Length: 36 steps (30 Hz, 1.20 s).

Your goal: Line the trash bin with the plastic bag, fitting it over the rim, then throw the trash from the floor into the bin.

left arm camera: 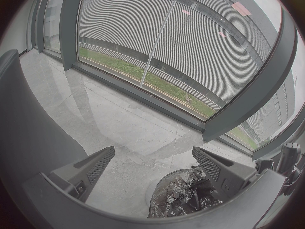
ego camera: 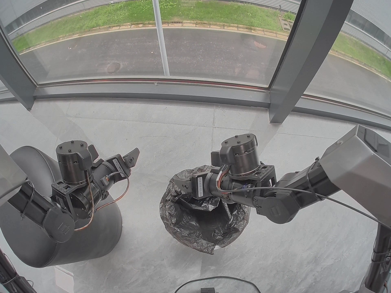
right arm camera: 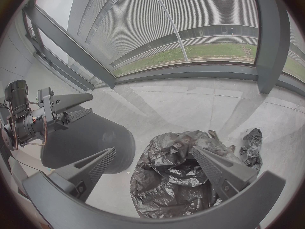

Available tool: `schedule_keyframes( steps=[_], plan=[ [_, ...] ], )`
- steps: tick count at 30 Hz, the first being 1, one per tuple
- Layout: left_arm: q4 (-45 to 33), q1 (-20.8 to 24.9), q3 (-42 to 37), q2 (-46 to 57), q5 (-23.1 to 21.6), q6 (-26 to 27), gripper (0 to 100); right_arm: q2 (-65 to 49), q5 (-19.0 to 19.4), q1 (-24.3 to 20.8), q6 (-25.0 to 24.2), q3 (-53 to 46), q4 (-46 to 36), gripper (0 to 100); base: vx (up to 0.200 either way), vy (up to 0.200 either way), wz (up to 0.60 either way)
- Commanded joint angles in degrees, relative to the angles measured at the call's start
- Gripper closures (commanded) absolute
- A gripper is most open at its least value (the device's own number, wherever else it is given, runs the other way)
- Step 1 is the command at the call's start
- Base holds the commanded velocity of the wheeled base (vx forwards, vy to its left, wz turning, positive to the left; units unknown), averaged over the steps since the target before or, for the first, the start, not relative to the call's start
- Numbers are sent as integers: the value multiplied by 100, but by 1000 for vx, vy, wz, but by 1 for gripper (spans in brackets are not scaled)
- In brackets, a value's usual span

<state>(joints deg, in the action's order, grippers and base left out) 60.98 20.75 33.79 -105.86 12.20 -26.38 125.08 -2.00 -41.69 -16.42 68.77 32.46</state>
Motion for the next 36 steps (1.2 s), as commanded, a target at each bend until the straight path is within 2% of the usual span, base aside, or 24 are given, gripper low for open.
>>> schedule_keyframes(
  steps=[1, 13, 36],
  plan=[
    [28, 8, -4, -242, 1, -7, 0, 606, 7, -67, -1, 524, -38, 0, 0, 0, 0],
    [55, 17, 5, -347, 1, -7, 0, 1370, -2, -41, 51, 1737, -592, 0, 0, 0, 0],
    [55, 26, 5, -418, 10, -16, 0, 1775, -64, 91, 69, 1912, -592, 0, 0, 0, 0]
  ],
)
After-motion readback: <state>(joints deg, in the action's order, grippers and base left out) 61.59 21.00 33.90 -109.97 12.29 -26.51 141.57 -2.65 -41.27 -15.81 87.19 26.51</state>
